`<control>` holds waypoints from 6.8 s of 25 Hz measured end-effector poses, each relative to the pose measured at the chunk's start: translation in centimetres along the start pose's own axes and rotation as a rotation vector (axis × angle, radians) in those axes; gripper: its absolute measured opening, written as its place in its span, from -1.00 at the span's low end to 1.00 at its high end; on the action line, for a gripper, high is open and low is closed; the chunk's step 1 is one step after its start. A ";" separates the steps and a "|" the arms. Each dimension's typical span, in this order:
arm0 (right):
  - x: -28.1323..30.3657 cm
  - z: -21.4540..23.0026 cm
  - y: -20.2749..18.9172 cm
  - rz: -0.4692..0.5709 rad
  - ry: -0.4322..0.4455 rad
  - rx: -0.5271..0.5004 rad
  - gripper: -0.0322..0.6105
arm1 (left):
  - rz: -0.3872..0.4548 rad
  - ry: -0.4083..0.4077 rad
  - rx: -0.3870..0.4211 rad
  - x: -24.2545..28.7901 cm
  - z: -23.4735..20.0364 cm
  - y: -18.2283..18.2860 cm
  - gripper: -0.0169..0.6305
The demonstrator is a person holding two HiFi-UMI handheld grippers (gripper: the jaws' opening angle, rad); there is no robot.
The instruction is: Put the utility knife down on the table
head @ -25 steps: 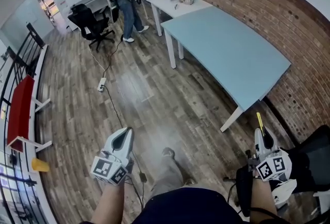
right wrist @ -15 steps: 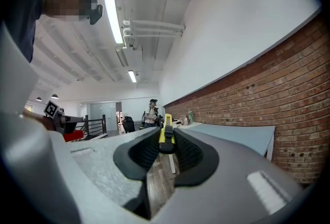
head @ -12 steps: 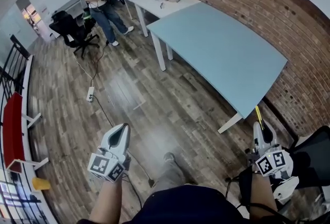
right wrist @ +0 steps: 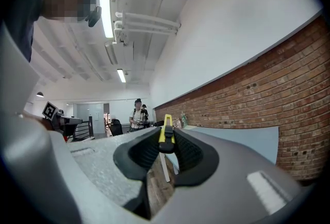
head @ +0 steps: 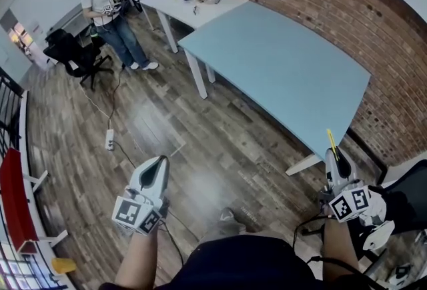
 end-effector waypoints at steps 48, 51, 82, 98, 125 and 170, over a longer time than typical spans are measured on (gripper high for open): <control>35.7 14.9 -0.5 -0.038 0.041 -0.055 -0.67 | -0.060 -0.127 -0.034 40.3 -13.0 5.9 -0.93; 36.9 15.0 -0.5 -0.040 0.042 -0.065 -0.67 | -0.049 -0.176 0.001 42.9 -13.1 6.6 -0.93; 40.3 15.5 0.7 -0.094 -0.572 -0.034 -0.67 | -0.202 -0.832 0.080 71.9 -15.4 9.1 -0.93; 40.7 11.1 2.0 -0.099 -0.847 0.006 -0.67 | -0.251 -1.061 -0.012 78.4 -14.2 7.4 -0.93; 44.7 16.4 3.9 -0.012 -0.619 -0.024 -0.67 | -0.132 -0.903 -0.011 75.9 -13.2 10.0 -0.93; 45.5 21.5 -8.1 -0.150 -0.529 0.127 -0.67 | -0.305 -0.770 0.092 77.7 -10.8 2.9 -0.93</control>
Point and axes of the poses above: the fingertips, and each gripper's own axes: x forward along the fingers, z to its right, y out of its top, the point moved 5 cm from there along -x, backward along the fingers, and after that the axes turned 8 degrees about -x, right-handed, at the moved point
